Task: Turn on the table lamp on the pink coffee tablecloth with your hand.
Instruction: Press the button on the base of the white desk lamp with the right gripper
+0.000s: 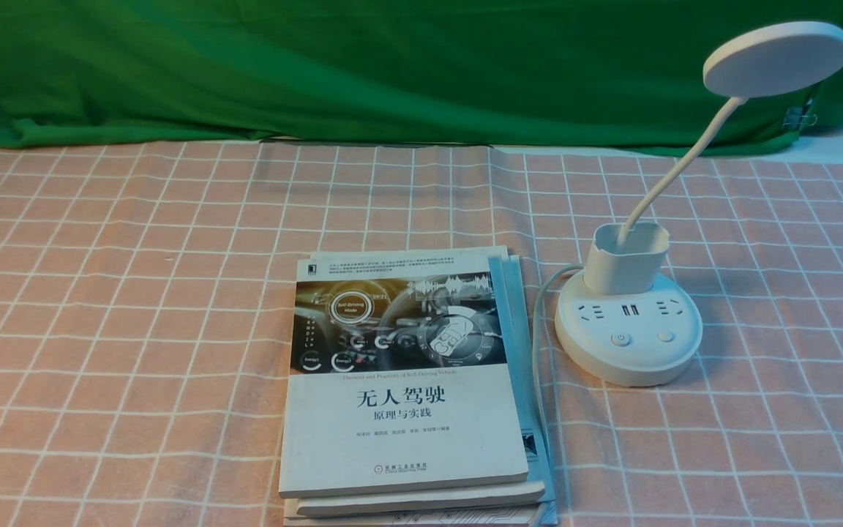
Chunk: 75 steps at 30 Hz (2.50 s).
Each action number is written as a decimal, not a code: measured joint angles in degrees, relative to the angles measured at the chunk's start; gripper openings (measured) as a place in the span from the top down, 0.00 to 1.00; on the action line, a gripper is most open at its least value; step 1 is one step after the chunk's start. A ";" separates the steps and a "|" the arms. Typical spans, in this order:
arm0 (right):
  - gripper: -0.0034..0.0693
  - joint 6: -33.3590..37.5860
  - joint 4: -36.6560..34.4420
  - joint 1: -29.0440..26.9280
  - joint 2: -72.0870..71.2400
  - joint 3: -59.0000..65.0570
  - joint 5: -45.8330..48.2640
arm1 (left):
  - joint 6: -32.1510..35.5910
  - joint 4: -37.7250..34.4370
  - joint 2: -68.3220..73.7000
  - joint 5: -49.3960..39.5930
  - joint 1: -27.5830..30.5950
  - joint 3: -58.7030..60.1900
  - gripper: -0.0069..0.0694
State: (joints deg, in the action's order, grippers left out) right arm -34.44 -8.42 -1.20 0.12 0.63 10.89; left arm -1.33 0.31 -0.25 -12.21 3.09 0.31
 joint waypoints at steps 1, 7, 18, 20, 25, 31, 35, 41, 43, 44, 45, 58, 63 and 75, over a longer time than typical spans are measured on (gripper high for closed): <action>0.62 -3.22 -0.24 0.00 0.00 0.00 -1.98 | 0.00 0.00 0.00 0.00 0.00 0.00 0.88; 0.62 -7.64 -0.57 -0.04 0.00 0.00 -7.91 | 0.00 0.00 0.00 0.00 0.00 0.00 0.88; 0.64 5.26 -0.68 1.75 0.29 -2.12 -5.78 | 0.00 0.00 0.00 0.00 0.00 0.00 0.88; 0.68 10.49 -0.69 3.07 1.81 -6.02 -3.55 | 0.00 0.00 0.00 0.00 0.00 0.00 0.88; 0.90 32.88 -0.75 8.20 16.63 -25.67 9.74 | 0.00 0.00 0.00 0.00 0.00 0.00 0.88; 0.91 44.05 -0.81 9.75 37.05 -42.36 28.75 | 0.00 0.00 0.00 0.00 0.00 0.00 0.88; 0.91 47.46 -0.81 9.97 49.65 -46.87 35.90 | 0.00 0.00 0.00 0.00 0.00 0.00 0.88; 0.91 49.64 -0.76 13.06 65.32 -47.62 33.40 | 0.00 0.00 0.00 0.00 0.00 0.00 0.88; 0.91 49.95 -0.76 14.77 71.23 -48.03 30.20 | 0.00 0.00 0.00 0.00 0.00 0.00 0.88; 0.91 49.95 -0.76 14.88 72.26 -48.18 29.48 | 0.00 0.00 0.00 0.00 0.00 0.00 0.88; 0.91 50.11 -0.66 15.31 75.78 -49.08 26.26 | 0.00 0.00 0.00 0.00 0.00 0.00 0.88; 0.91 50.66 0.32 15.52 98.18 -58.61 13.07 | 0.00 0.00 0.00 0.01 0.00 0.00 0.88; 0.91 50.89 0.32 15.52 100.97 -59.23 11.42 | 0.00 0.00 0.00 0.01 0.00 0.00 0.88; 0.91 51.36 0.32 16.68 101.52 -59.42 10.55 | 0.00 0.00 0.00 0.01 0.00 0.00 0.88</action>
State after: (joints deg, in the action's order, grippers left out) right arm 16.92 -8.10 15.48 101.64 -58.80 21.43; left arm -1.33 0.31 -0.25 -12.20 3.09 0.31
